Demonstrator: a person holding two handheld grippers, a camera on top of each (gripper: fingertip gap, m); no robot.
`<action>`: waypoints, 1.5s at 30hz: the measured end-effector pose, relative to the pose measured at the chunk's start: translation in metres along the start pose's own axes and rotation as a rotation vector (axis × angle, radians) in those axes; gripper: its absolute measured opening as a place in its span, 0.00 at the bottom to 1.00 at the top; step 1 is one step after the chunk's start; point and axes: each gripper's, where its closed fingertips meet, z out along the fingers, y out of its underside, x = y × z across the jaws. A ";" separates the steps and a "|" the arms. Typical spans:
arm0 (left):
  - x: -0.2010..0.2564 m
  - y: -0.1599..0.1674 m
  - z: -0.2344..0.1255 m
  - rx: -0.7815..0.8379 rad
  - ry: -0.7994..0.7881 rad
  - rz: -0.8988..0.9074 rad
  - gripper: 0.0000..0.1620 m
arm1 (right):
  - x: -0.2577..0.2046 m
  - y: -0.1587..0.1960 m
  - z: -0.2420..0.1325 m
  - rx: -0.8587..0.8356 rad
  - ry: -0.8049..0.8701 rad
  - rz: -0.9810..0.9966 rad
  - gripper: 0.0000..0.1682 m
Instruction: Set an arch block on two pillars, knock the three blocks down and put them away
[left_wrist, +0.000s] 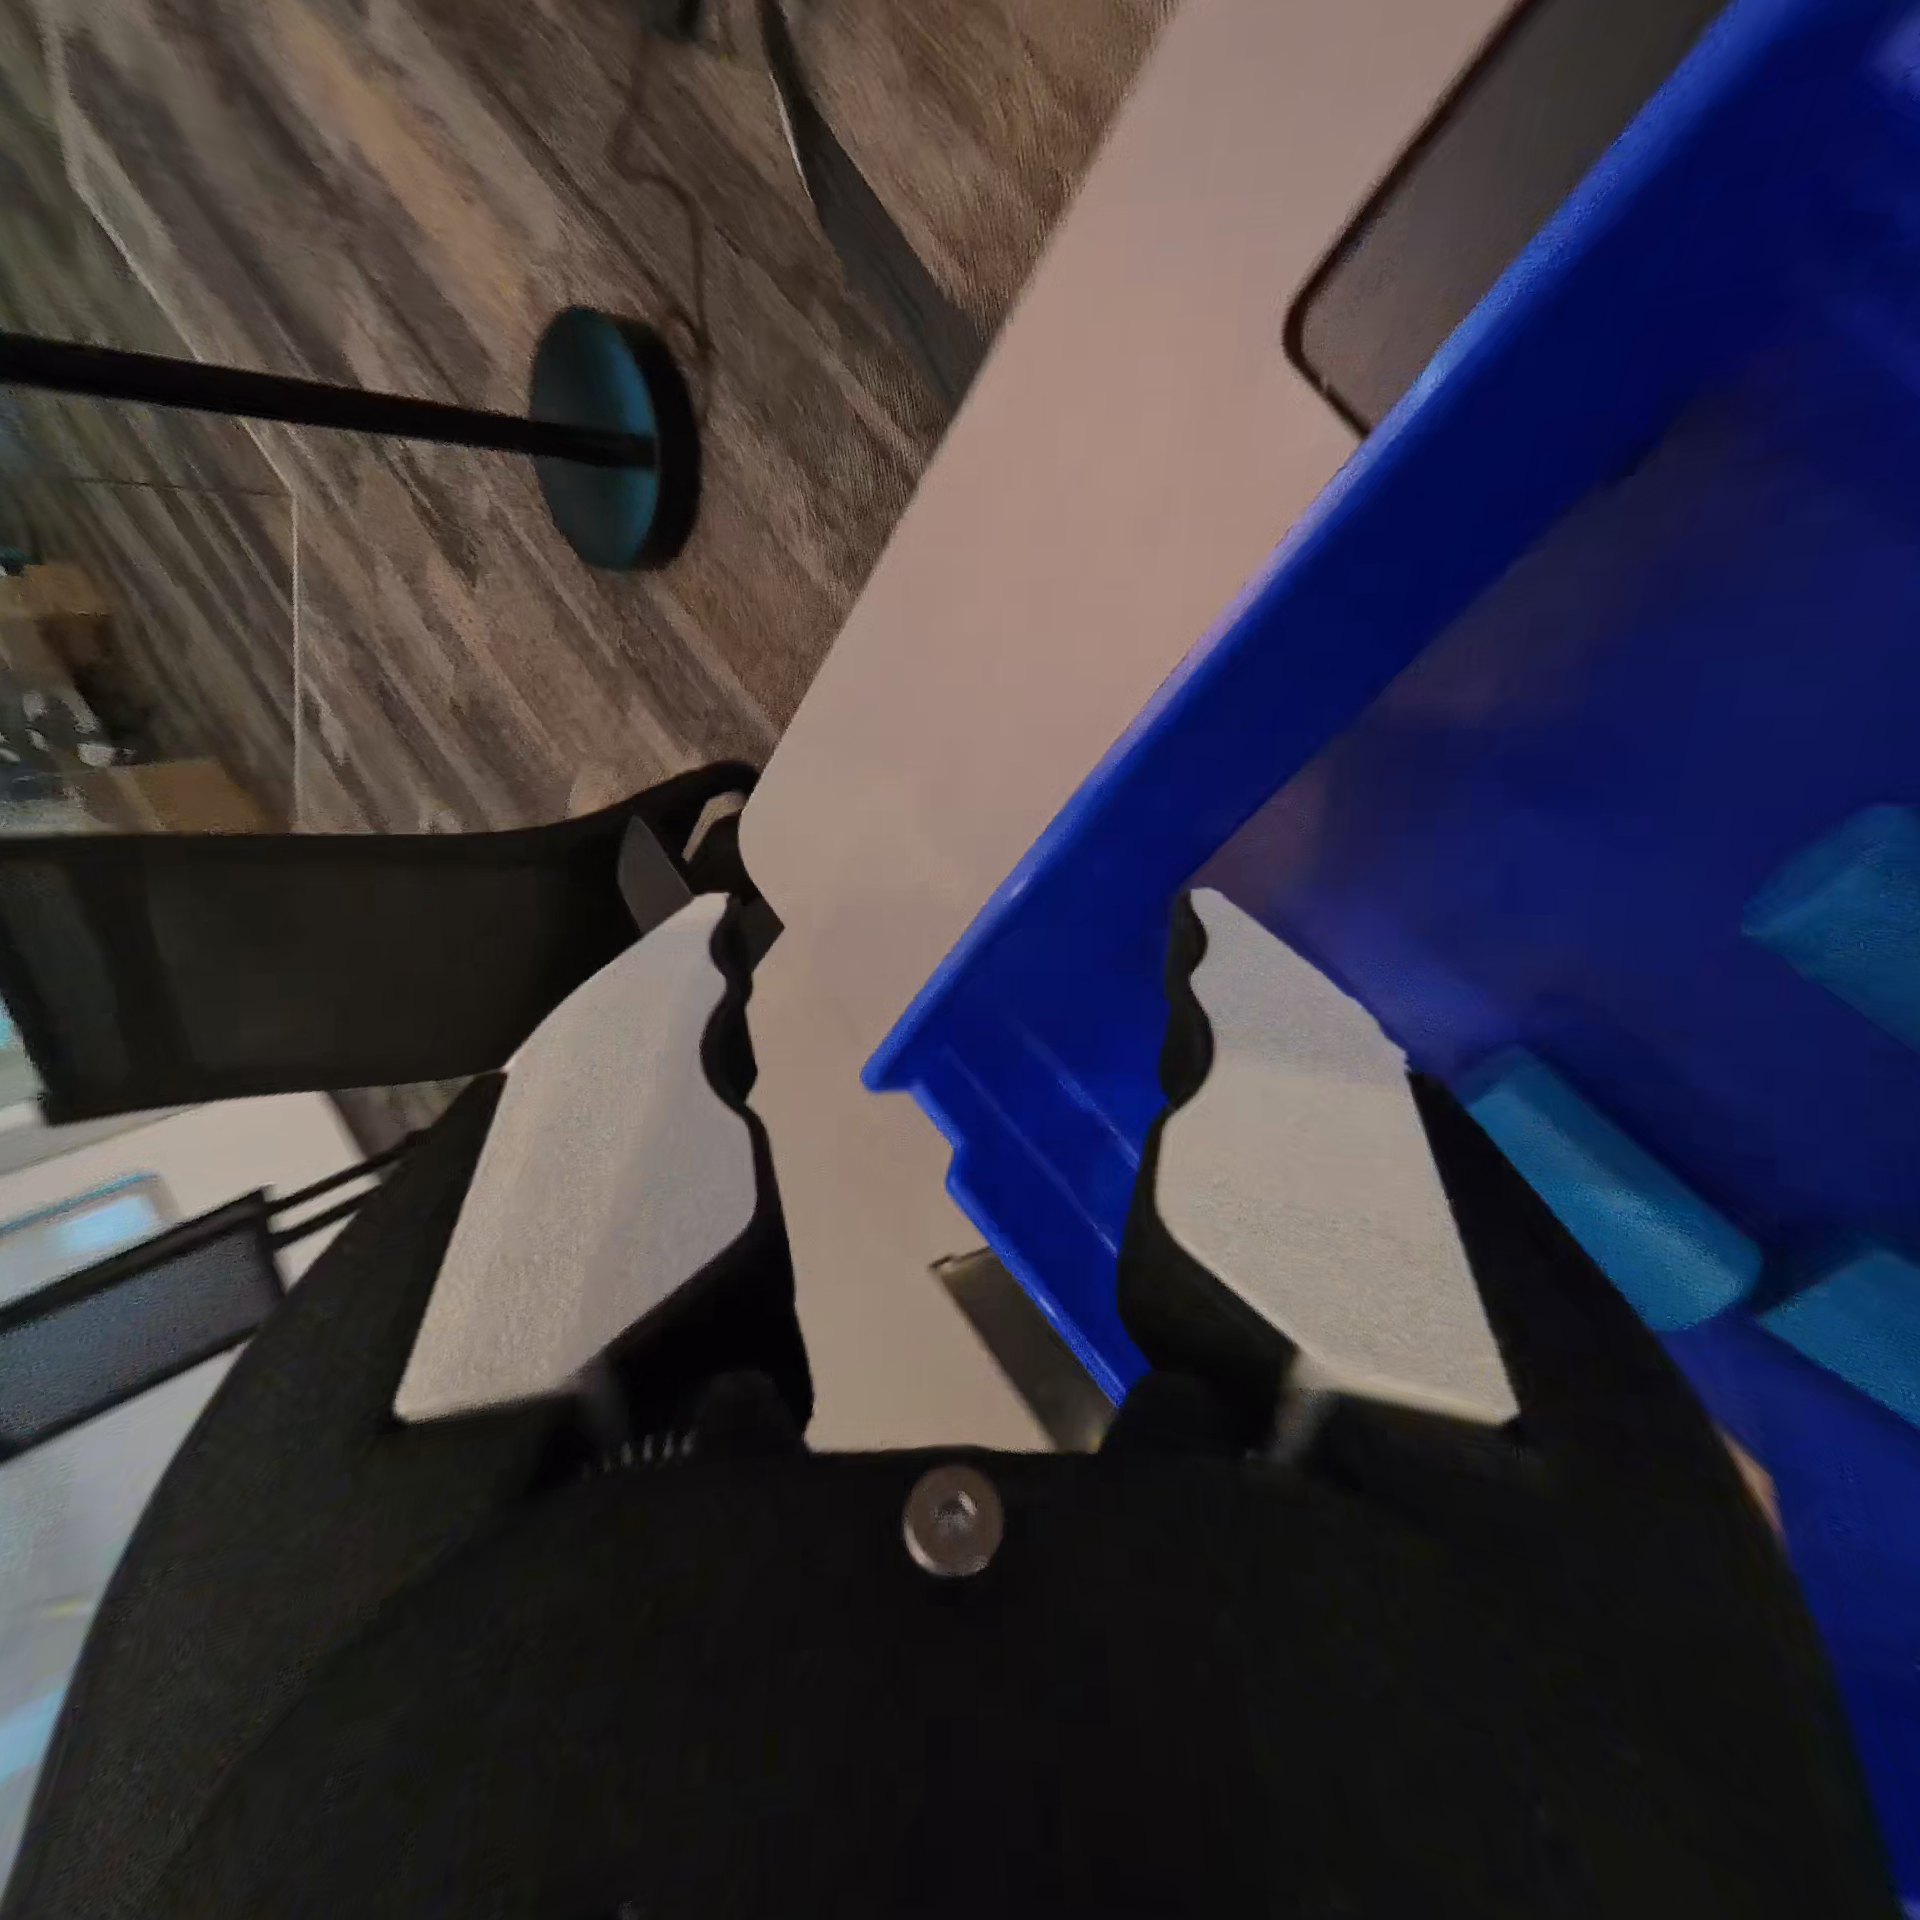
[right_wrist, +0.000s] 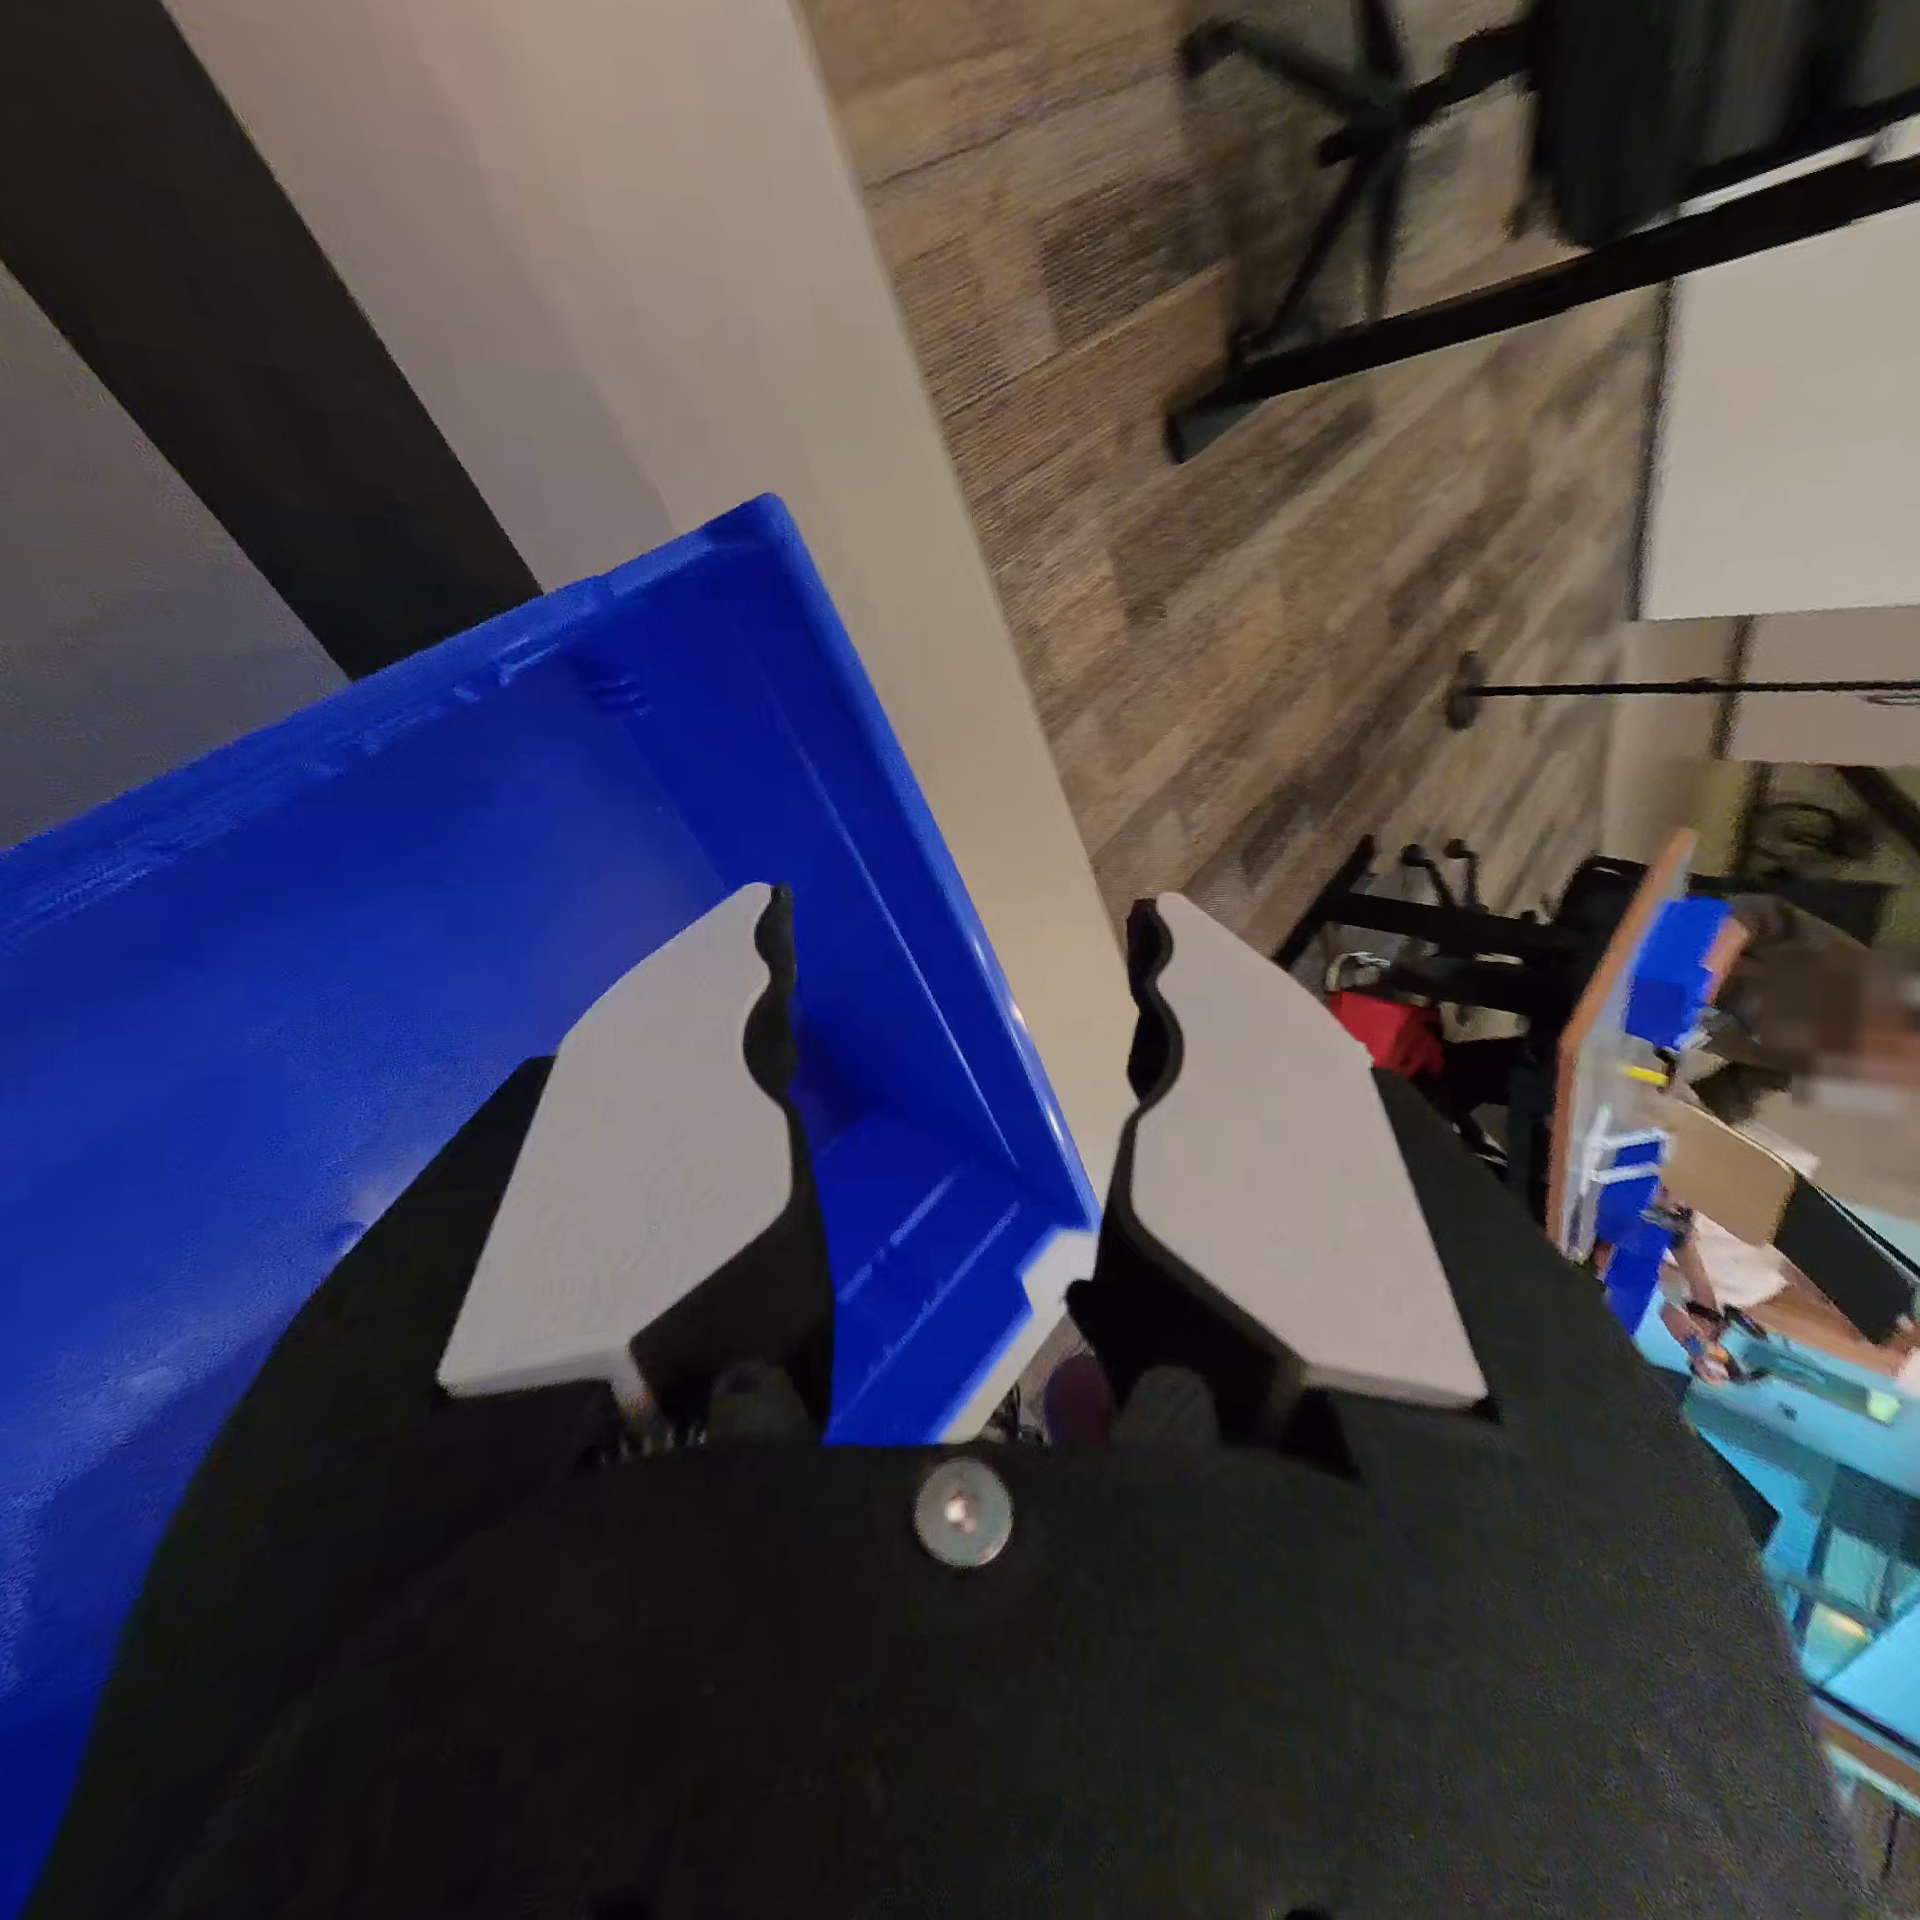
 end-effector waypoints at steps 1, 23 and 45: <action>-0.003 0.002 -0.016 0.066 -0.002 -0.063 0.48 | 0.002 -0.002 -0.019 0.029 0.047 0.028 0.37; 0.416 -0.026 -0.181 0.464 0.584 -0.265 0.67 | -0.372 -0.094 -0.191 0.427 -0.612 0.340 0.69; 0.435 -0.055 -0.159 0.480 0.524 -0.327 0.82 | -0.391 -0.106 -0.136 0.386 -0.609 0.378 0.86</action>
